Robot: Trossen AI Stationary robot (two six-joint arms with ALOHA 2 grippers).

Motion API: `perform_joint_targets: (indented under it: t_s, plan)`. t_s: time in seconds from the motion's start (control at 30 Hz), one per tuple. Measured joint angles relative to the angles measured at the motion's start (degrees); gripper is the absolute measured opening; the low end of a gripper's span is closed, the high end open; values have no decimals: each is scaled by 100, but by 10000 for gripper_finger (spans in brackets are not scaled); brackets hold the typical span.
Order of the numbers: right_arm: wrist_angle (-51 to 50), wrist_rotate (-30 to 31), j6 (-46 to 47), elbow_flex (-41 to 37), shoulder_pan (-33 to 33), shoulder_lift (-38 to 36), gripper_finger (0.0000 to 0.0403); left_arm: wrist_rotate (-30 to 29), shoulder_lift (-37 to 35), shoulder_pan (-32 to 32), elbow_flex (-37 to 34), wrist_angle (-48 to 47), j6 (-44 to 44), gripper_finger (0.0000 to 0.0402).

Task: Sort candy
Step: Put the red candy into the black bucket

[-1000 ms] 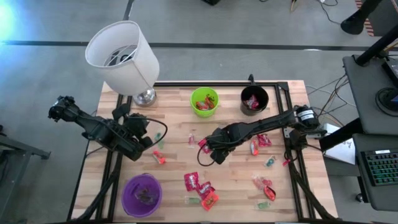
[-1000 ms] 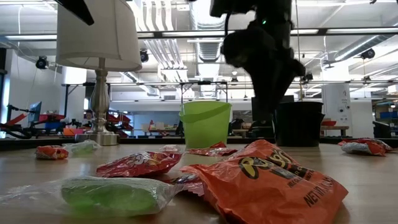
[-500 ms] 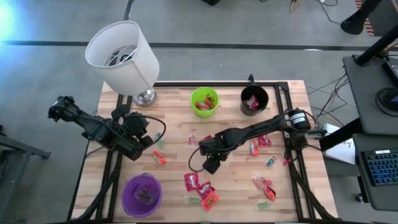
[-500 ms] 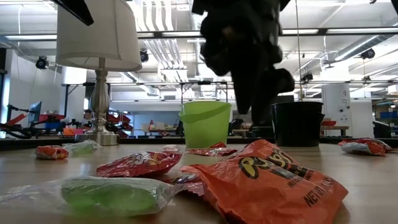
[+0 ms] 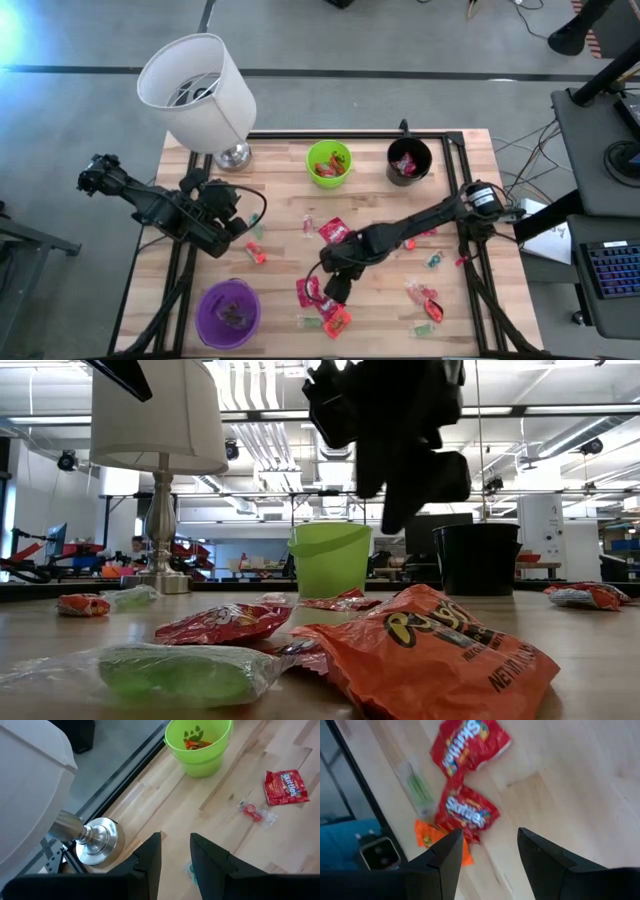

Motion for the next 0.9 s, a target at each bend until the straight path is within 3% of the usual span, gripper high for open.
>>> perform_joint_targets:
  t_s: [0.9]
  plan:
    - [348,678,1845,-319,340,7,180,0,2,0,-1,-15,493,86]
